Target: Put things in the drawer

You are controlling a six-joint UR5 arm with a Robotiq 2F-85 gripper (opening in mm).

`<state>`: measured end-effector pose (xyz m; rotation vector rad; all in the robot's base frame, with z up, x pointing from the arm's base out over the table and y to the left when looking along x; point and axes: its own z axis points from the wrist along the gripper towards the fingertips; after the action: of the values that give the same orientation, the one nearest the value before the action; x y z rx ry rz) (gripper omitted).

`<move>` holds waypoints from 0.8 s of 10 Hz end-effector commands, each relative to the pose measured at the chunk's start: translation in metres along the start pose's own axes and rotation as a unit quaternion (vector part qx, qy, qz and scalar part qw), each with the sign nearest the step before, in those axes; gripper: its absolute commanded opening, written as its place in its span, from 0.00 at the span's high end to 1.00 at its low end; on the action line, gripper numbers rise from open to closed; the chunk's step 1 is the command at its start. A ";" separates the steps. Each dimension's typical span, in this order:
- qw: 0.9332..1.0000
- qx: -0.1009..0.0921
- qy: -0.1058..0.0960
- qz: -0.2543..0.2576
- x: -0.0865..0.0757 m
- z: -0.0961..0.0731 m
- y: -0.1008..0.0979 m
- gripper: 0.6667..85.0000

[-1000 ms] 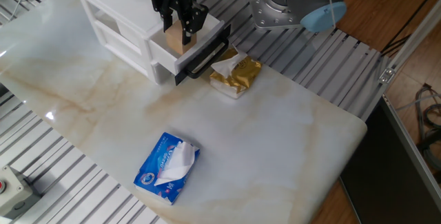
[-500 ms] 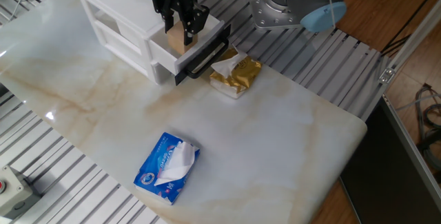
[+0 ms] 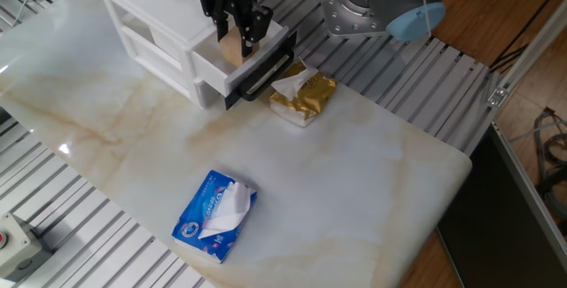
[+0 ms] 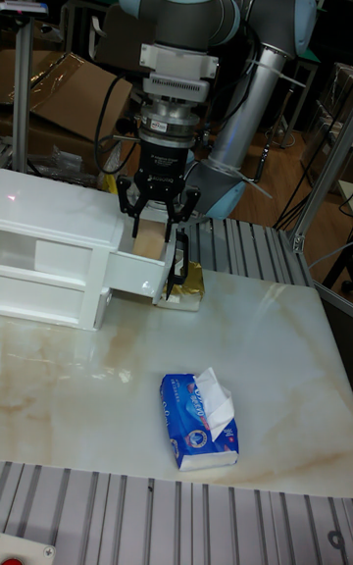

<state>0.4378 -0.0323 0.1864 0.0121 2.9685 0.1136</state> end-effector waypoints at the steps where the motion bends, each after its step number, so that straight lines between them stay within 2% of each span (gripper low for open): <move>1: 1.000 -0.008 -0.001 0.001 -0.001 -0.001 0.003 0.98; 2: 1.000 -0.012 -0.002 -0.004 -0.003 -0.002 0.004 0.93; 8: 1.000 -0.024 -0.004 -0.019 -0.005 -0.003 0.008 0.84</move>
<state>0.4401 -0.0285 0.1881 -0.0342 2.9649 0.1502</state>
